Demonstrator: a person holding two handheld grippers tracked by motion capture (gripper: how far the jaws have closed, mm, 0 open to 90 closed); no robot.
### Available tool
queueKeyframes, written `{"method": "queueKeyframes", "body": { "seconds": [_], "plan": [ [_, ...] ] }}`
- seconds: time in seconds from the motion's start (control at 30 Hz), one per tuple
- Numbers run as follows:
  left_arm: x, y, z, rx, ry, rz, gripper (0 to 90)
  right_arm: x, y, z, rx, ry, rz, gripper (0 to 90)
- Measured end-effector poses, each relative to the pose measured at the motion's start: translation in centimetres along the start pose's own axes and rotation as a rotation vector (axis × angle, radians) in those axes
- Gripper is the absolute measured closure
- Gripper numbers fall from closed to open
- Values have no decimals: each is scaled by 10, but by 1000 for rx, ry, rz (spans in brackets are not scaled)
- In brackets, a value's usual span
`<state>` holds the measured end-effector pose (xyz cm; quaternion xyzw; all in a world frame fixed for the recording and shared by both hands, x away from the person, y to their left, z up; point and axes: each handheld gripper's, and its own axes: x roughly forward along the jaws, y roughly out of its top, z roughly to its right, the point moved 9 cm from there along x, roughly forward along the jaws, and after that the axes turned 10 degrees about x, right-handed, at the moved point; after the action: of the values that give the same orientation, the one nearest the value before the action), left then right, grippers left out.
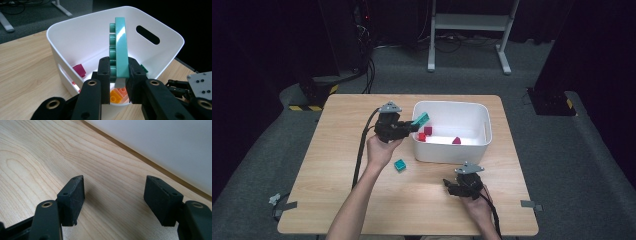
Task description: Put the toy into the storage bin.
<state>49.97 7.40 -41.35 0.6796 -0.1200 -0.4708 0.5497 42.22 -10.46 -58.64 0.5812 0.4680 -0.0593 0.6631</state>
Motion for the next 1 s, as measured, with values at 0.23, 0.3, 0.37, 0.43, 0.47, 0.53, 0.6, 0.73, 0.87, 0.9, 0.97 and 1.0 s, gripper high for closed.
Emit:
{"method": "queueKeyframes", "body": {
  "seconds": [0.23,0.3,0.37,0.43,0.47,0.53,0.6,0.73,0.87,0.9,0.97,1.0],
  "plan": [
    [11,7,4,7,-7,-8,753,0,0,0,0,0,0,333],
    [13,8,5,9,-9,-7,753,0,0,0,1,0,0,333],
    [16,8,5,8,-11,-14,752,0,0,0,1,0,0,333],
    [20,7,5,6,-8,-21,752,0,0,0,0,0,0,333],
    [21,7,5,5,-9,-21,752,0,0,0,0,0,0,333],
    [24,7,5,0,-13,-21,751,0,0,0,0,0,0,333],
    [26,7,6,5,-14,-23,751,0,0,0,0,0,0,333],
    [31,5,6,11,-13,-39,750,0,0,0,-2,0,1,333],
    [34,3,4,8,11,-46,692,0,0,0,-3,0,1,333],
    [34,3,4,12,15,-51,669,0,0,0,-3,0,1,333],
    [34,1,5,31,23,-64,650,0,0,0,-2,0,1,332],
    [34,1,5,35,30,-68,638,0,0,0,-3,0,1,332]
  ]
}}
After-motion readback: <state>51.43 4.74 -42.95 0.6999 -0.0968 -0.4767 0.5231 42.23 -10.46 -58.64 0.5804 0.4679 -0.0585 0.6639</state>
